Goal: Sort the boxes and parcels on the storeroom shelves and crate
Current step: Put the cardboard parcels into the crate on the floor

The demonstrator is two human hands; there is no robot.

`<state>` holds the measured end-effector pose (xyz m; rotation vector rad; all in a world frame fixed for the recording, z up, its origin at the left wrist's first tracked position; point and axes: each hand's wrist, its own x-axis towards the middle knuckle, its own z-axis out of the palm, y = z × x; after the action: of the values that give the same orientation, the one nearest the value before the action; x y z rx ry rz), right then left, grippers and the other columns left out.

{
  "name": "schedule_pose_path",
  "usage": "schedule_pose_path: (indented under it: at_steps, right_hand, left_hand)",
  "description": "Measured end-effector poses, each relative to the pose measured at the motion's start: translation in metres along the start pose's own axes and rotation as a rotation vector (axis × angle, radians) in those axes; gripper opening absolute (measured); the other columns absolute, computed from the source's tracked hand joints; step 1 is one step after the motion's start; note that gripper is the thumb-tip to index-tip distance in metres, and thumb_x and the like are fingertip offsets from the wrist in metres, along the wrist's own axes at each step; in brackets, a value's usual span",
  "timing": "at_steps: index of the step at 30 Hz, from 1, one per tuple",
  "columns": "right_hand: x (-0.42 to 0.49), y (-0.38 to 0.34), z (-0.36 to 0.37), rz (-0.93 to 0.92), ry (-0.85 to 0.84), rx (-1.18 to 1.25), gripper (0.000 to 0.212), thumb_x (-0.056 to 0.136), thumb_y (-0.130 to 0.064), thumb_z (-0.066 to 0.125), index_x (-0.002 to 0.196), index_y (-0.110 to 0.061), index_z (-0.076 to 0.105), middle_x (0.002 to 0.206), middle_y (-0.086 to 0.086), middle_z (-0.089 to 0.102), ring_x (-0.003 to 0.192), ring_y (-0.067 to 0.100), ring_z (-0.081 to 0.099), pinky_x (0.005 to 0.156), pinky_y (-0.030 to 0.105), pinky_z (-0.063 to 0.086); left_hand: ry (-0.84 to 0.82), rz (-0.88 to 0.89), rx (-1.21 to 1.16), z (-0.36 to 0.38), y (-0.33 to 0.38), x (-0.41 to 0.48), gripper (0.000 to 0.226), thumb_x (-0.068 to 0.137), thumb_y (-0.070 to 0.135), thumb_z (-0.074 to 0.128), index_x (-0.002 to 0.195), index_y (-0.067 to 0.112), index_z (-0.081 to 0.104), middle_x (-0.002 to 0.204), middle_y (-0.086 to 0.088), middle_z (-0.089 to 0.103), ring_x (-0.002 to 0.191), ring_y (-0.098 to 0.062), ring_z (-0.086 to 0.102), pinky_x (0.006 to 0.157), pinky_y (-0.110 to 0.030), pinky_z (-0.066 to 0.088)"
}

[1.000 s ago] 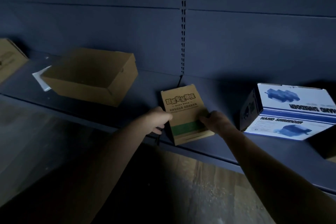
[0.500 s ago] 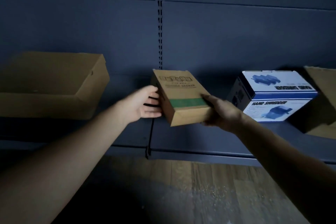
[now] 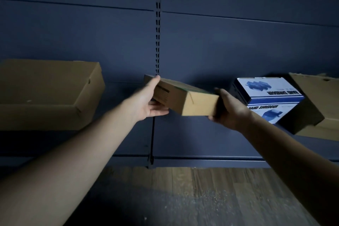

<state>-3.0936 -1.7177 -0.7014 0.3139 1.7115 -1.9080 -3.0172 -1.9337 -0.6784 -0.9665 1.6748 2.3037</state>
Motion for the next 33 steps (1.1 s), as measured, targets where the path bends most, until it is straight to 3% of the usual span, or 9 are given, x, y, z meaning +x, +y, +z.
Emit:
schedule_pose_path:
  at_steps: [5,9,11,14,17,21,23,28,33]
  right_hand:
    - [-0.007,-0.01,0.018,-0.134,-0.158,-0.05,0.035,0.093,-0.05,0.053,0.096,-0.017,0.062,0.083,0.002,0.062,0.066,0.016,0.066,0.046,0.022,0.051]
    - [-0.007,-0.002,0.019,-0.125,-0.095,0.062,0.033,0.097,-0.036,0.056,0.111,-0.006,0.055,0.108,0.013,0.057,0.09,0.026,0.065,0.057,0.03,0.058]
    - [-0.007,0.005,0.015,-0.091,-0.06,0.104,0.037,0.097,-0.036,0.057,0.118,-0.006,0.053,0.12,0.019,0.055,0.098,0.033,0.065,0.067,0.042,0.061]
    - [-0.012,0.012,0.016,0.006,-0.15,0.044,0.037,0.094,-0.045,0.058,0.116,-0.015,0.06,0.11,0.017,0.067,0.092,0.032,0.068,0.074,0.051,0.057]
    - [-0.013,0.014,0.017,0.014,-0.109,0.02,0.043,0.09,-0.04,0.065,0.124,-0.015,0.056,0.116,0.015,0.062,0.091,0.03,0.063,0.061,0.043,0.059]
    - [-0.008,0.007,-0.009,0.012,0.004,0.096,0.036,0.093,-0.035,0.061,0.121,-0.013,0.055,0.107,0.016,0.061,0.082,0.027,0.06,0.049,0.032,0.053]
    - [-0.006,0.006,-0.024,0.033,0.031,0.121,0.029,0.097,-0.032,0.055,0.12,-0.014,0.056,0.103,0.015,0.062,0.081,0.027,0.06,0.053,0.035,0.051]
    - [0.003,0.009,-0.042,0.005,0.162,0.091,0.021,0.101,-0.023,0.047,0.117,-0.012,0.054,0.099,0.015,0.062,0.091,0.028,0.059,0.082,0.054,0.05]
    - [0.004,0.015,-0.038,0.038,0.176,-0.016,0.019,0.1,-0.011,0.043,0.096,-0.002,0.059,0.091,0.018,0.064,0.087,0.034,0.059,0.082,0.056,0.051]
  left_hand:
    - [0.067,0.004,-0.041,-0.018,0.01,-0.004,0.033,0.091,0.042,0.059,0.104,0.012,0.058,0.098,-0.014,0.066,0.082,-0.026,0.067,0.05,-0.035,0.058]
    - [0.053,0.054,-0.096,-0.023,0.005,-0.005,0.025,0.09,0.024,0.064,0.112,0.014,0.056,0.109,-0.015,0.065,0.096,-0.028,0.067,0.066,-0.043,0.059]
    - [0.051,0.079,-0.14,-0.012,0.0,-0.007,0.023,0.088,0.02,0.068,0.107,0.015,0.056,0.109,-0.016,0.064,0.101,-0.031,0.065,0.071,-0.045,0.058]
    - [0.007,0.115,-0.192,0.017,-0.008,-0.013,0.026,0.084,0.012,0.072,0.104,0.018,0.056,0.106,-0.011,0.066,0.104,-0.03,0.063,0.08,-0.049,0.056]
    - [-0.012,0.179,-0.184,0.04,-0.015,-0.015,0.051,0.077,0.013,0.08,0.117,0.024,0.05,0.114,-0.005,0.066,0.108,-0.027,0.063,0.09,-0.054,0.053]
    - [0.025,0.238,-0.207,0.041,-0.012,-0.014,0.033,0.088,0.049,0.061,0.114,0.03,0.055,0.114,-0.003,0.064,0.106,-0.023,0.061,0.086,-0.048,0.054]
    - [0.038,0.258,-0.305,0.033,-0.007,-0.011,0.042,0.093,0.056,0.047,0.117,0.023,0.057,0.113,-0.007,0.065,0.104,-0.024,0.063,0.078,-0.044,0.054]
    - [-0.047,0.299,-0.208,0.03,-0.008,-0.012,0.033,0.101,0.034,0.04,0.096,0.01,0.063,0.099,-0.008,0.067,0.094,-0.022,0.064,0.074,-0.038,0.052]
    - [-0.143,0.351,-0.072,0.038,-0.013,-0.01,0.011,0.097,0.021,0.053,0.097,0.012,0.06,0.087,-0.004,0.071,0.088,-0.022,0.069,0.07,-0.035,0.056]
